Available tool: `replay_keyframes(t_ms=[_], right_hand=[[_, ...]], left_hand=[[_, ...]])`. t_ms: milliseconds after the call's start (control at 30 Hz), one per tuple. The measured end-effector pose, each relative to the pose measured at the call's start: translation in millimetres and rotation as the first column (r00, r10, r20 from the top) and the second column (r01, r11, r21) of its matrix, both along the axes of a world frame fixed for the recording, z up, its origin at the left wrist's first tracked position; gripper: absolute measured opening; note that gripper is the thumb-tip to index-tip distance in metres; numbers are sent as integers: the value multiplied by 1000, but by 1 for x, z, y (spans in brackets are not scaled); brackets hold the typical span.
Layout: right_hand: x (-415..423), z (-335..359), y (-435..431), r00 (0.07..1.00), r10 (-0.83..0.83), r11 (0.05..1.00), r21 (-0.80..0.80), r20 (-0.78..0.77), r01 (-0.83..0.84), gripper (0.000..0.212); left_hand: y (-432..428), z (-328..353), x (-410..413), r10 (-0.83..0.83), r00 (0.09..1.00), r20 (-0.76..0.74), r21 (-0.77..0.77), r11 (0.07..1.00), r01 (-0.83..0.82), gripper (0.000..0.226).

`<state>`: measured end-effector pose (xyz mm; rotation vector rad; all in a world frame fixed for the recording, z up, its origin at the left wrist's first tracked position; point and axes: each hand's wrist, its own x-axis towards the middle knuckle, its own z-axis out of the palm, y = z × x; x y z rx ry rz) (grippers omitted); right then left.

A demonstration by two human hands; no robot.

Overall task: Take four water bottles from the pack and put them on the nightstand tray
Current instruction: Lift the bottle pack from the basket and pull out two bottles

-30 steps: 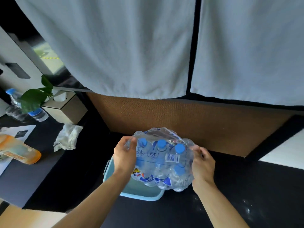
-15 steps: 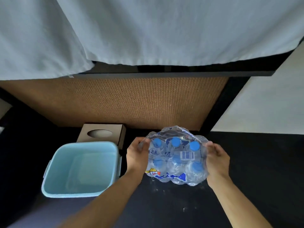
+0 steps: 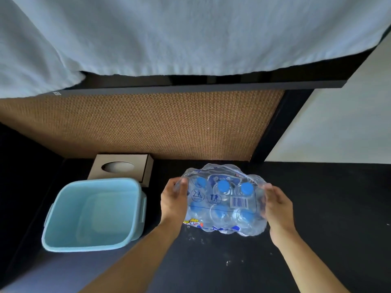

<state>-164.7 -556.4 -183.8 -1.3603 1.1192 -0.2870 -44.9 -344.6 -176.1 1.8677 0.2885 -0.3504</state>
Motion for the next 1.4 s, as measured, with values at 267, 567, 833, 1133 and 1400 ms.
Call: replay_keyframes(t_ms=[267, 567, 833, 1133, 1400], right_hand=[[-16, -12, 1, 993, 105, 994, 14, -47, -104, 34], [-13, -9, 2, 994, 87, 996, -25, -62, -89, 28], [13, 90, -8, 977, 140, 928, -364, 163, -73, 13], [48, 73, 47, 605, 484, 294, -534, -632, -793, 33], [58, 25, 52, 526, 313, 262, -460, -791, -848, 61]], left_hand=[[1, -9, -10, -105, 994, 18, 104, 989, 103, 26], [9, -13, -10, -178, 984, -26, 115, 977, 180, 33], [13, 67, 25, -188, 931, 312, 113, 981, 161, 21], [-15, 52, 9, -756, 649, 87, 747, 480, 459, 37], [-30, 22, 12, -709, 697, -111, 837, 311, 450, 66]])
